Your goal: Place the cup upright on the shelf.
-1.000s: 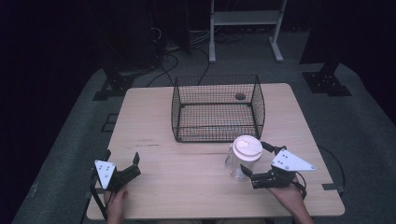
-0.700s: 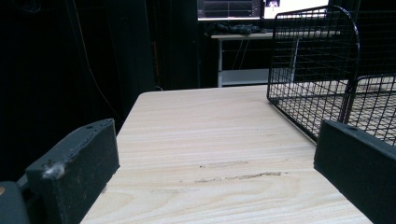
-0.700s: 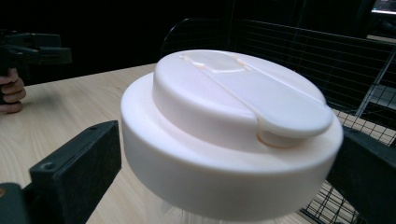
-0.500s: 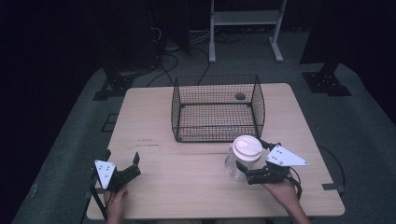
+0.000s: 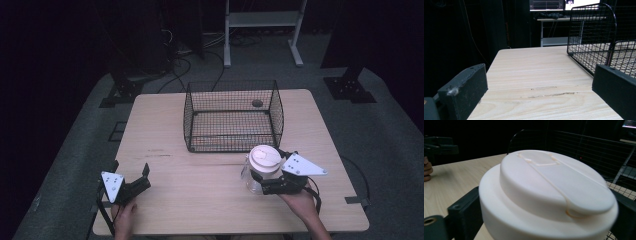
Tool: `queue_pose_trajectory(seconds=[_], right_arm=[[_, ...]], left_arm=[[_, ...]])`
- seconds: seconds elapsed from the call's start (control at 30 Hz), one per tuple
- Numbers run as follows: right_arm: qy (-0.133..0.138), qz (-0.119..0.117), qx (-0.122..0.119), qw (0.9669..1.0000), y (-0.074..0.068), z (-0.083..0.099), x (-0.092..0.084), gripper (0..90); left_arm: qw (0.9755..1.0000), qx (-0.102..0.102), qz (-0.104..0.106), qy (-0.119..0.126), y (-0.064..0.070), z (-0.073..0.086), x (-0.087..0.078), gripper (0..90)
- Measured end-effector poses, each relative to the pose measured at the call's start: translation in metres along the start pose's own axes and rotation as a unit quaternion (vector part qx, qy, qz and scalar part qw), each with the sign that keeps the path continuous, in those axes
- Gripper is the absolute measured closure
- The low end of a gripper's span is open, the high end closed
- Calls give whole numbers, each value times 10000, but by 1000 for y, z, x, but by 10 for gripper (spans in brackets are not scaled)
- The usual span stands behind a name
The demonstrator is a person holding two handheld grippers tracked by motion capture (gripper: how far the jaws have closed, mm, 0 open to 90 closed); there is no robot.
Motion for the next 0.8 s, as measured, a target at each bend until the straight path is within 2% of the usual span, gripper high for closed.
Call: queue_pose_trajectory(seconds=[0.5, 0.8], right_arm=[[-149, 7, 47, 9999, 0, -4, 0, 43], [-81, 4, -3, 10000, 3, -22, 0, 44]], left_arm=[[10000, -5, 1, -1, 0, 0, 0, 0], [10000, 2, -2, -3, 0, 0, 0, 0]])
Point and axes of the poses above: each handheld gripper's, and its own axes: x roughly forward along the jaws, z roughly out of its underside, y roughly to its right, the point moved 4 cm from there along x, roughly forward along the jaws, and after that the axes turned 13 degrees about -z, right-handed, at the moved point
